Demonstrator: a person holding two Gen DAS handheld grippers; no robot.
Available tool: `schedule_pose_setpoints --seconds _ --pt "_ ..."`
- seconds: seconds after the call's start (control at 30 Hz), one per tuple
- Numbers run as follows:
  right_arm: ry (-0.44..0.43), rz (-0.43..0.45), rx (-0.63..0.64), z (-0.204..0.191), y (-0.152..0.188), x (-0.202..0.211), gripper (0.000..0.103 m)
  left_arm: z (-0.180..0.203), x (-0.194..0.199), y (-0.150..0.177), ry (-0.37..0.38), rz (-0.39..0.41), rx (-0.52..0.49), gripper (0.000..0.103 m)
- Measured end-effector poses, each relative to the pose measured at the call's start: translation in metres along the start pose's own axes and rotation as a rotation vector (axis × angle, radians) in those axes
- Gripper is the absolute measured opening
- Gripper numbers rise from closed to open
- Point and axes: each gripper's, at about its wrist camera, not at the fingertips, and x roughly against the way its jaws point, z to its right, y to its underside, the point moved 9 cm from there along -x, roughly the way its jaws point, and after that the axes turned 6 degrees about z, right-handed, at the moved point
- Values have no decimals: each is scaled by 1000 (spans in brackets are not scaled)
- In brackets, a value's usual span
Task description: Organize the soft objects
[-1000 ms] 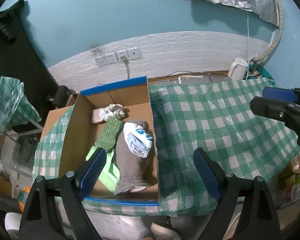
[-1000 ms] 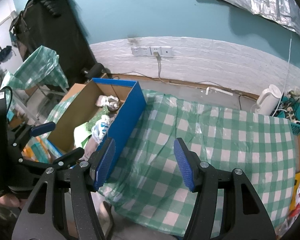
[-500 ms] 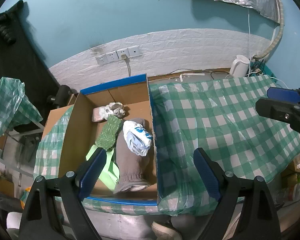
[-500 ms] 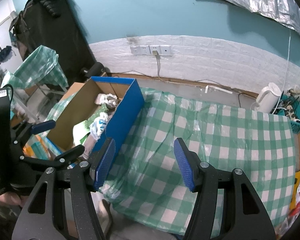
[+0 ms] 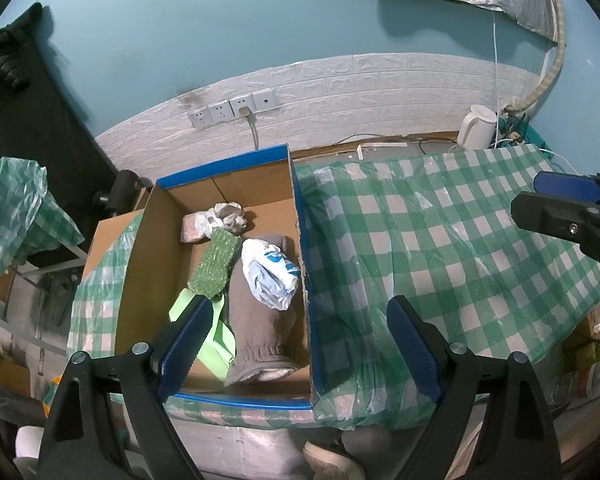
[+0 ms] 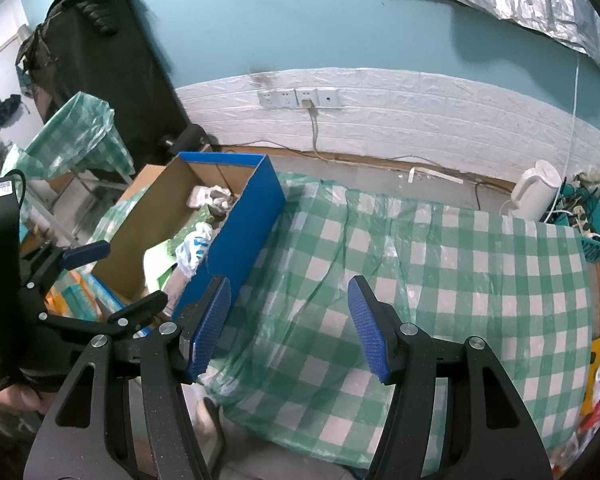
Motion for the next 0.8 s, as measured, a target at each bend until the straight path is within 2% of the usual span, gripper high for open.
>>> schedule_pose_setpoints --seconds 0.8 --pt "-1 -1 -1 2 1 1 60 2 -1 -1 -1 -2 -3 90"
